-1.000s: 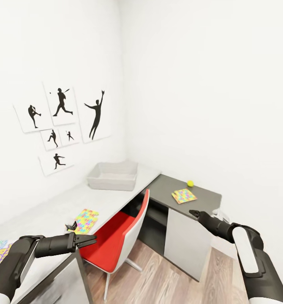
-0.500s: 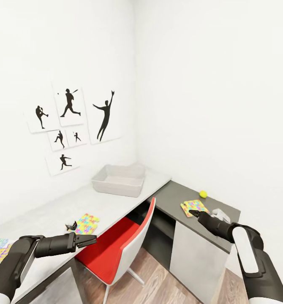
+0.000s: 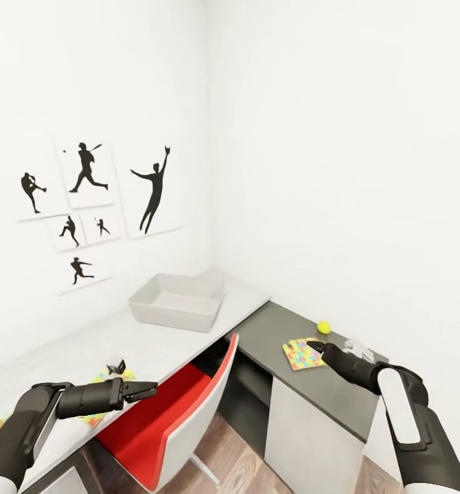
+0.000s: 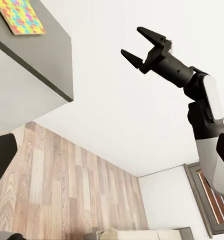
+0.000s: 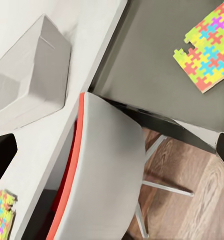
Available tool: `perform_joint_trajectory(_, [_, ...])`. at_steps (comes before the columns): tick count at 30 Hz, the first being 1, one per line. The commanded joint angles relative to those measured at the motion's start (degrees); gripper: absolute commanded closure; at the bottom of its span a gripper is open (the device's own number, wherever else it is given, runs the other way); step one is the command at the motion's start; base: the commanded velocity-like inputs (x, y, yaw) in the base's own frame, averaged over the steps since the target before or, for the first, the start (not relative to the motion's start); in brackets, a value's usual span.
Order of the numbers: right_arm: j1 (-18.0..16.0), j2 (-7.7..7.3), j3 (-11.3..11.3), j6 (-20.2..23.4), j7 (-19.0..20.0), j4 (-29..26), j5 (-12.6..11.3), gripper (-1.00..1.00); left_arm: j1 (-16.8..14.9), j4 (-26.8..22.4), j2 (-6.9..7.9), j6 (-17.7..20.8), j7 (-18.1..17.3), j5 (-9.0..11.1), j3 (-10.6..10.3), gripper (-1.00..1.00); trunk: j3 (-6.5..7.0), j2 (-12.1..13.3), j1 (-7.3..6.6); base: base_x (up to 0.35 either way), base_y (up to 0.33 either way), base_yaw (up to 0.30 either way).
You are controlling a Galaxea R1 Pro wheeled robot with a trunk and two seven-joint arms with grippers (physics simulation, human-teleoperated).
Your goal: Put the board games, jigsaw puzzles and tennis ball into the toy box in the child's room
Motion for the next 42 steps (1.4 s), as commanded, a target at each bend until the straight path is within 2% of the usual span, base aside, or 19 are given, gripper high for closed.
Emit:
perform_joint_trajectory(1, [0.0,0.0,0.1,0.2,-0.1,0.0,-0.2,-1.0,0.0,0.0,0.0,0.6,-0.2,-0.1,0.0,-1.0,-0.02,0.0,0.04,0.207,-0.214,0.001])
perform_joint_trajectory(7, [0.0,-0.01,1.8,0.2,-0.2,-0.1,-0.2,-1.0,0.0,0.0,-0.02,0.5,-0.2,-0.1,0.0,-1.0,-0.02,0.0,0.04,0.138,-0.152,0.04])
perform_joint_trajectory(14, [0.0,-0.01,2.9,0.2,-0.2,-0.1,-0.2,-1.0,0.0,0.0,-0.02,0.5,-0.2,-0.1,0.0,-1.0,-0.02,0.0,0.04,0.035,-0.042,0.212])
perform_joint_trajectory(34, [0.0,-0.01,3.2,0.2,-0.2,0.0,-0.2,-1.0,0.0,0.0,-0.02,0.6,-0.2,-0.1,0.0,-1.0,-0.02,0.0,0.04,0.004,-0.003,0.285])
perform_joint_trajectory(42, [0.0,-0.01,3.2,0.2,-0.2,0.0,-0.2,-1.0,0.1,0.0,0.0,0.6,-0.2,-0.1,0.0,-1.0,-0.02,0.0,0.04,0.113,0.0,0.291])
